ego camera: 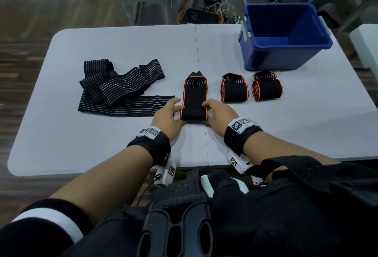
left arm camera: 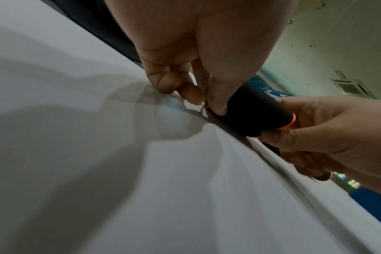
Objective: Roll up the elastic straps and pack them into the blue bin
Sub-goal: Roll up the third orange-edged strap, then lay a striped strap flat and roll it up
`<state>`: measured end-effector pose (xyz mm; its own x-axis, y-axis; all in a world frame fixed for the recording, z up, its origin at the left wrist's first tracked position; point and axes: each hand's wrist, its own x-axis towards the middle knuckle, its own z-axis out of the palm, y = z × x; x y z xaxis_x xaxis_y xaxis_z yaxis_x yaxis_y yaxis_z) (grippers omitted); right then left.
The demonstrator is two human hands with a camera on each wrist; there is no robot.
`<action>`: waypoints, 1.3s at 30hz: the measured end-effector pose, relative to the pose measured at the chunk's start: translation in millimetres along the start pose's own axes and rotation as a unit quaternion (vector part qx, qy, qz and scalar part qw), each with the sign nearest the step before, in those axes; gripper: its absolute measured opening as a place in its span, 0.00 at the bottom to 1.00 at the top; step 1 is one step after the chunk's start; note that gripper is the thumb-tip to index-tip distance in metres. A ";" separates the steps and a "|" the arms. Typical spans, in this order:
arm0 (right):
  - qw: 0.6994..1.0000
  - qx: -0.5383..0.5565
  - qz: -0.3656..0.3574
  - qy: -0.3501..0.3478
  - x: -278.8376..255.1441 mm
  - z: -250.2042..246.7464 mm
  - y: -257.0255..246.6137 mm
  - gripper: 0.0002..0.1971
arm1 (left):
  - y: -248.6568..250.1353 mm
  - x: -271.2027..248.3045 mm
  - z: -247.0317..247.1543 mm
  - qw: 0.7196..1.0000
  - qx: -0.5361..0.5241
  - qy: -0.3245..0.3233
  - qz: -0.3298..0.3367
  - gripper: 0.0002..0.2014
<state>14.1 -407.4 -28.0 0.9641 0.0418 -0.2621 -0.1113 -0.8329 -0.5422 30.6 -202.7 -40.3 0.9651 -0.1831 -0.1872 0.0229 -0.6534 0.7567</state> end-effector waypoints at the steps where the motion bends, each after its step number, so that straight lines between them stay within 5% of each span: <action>1: 0.999 0.033 0.014 0.004 1.4 -0.2 0.9 0.20 | 0.8 3.4 -0.5 1.000 -0.012 0.007 -0.015 0.33; 6: 0.981 0.164 0.088 0.055 10.6 0.8 -1.7 0.12 | 7.1 18.8 -2.4 0.996 -0.048 0.041 -0.068 0.25; 14: 0.964 0.188 0.170 0.083 26.0 -2.3 -7.5 0.12 | 16.6 36.3 -1.4 0.993 -0.029 0.063 -0.096 0.14; 23: 0.959 0.190 0.159 0.137 26.5 -3.6 -17.1 0.05 | 23.7 49.4 2.0 0.996 0.014 0.051 -0.077 0.10; 31: 0.964 0.175 0.151 0.132 19.8 -13.4 -15.7 0.18 | 40.5 55.8 2.7 0.997 -0.045 0.035 -0.058 0.10; 39: 0.961 0.160 0.141 0.174 21.9 -15.9 -28.5 0.07 | 27.0 58.5 -36.2 1.000 -0.009 0.012 0.000 0.10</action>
<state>42.3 -391.6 -5.5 0.9009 -0.3943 -0.1814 -0.3943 -0.5688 -0.7218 97.1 -204.5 -8.2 0.9710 -0.1649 -0.1728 0.0280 -0.6400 0.7679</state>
